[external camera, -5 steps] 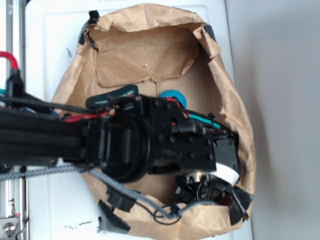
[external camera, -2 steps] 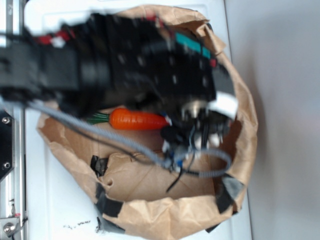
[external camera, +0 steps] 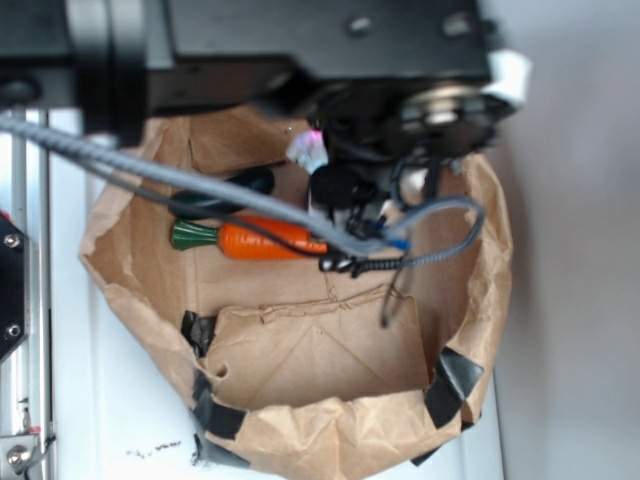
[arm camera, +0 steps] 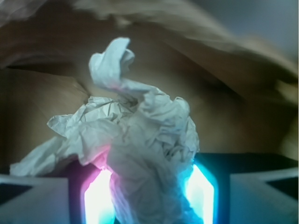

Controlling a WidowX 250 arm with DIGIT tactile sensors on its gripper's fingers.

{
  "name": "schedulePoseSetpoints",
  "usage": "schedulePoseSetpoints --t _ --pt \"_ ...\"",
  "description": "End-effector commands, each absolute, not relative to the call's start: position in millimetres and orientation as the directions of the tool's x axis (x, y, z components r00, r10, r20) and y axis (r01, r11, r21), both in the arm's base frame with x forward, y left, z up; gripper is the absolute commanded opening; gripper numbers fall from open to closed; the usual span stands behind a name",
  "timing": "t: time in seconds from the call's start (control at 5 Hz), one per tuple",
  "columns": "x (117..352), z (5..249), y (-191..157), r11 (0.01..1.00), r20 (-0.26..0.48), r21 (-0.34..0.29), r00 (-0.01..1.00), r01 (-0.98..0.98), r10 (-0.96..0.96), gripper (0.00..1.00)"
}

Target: Grab the white paper.

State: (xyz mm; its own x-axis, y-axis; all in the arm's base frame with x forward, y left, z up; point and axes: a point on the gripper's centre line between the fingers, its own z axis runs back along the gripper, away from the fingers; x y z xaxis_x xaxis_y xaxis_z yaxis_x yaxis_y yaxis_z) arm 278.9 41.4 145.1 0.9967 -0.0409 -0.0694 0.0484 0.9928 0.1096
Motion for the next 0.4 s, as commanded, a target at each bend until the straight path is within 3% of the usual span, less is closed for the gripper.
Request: schedulePoseSetpoints --t 0.0,0.2 --pt "260.5 178.1 22.6 0.982 -0.085 0.173 0.994 0.078 -0.064 0.0" --pt "253.5 175.9 20.9 0.983 -0.003 0.168 0.998 0.069 -0.07 0.0"
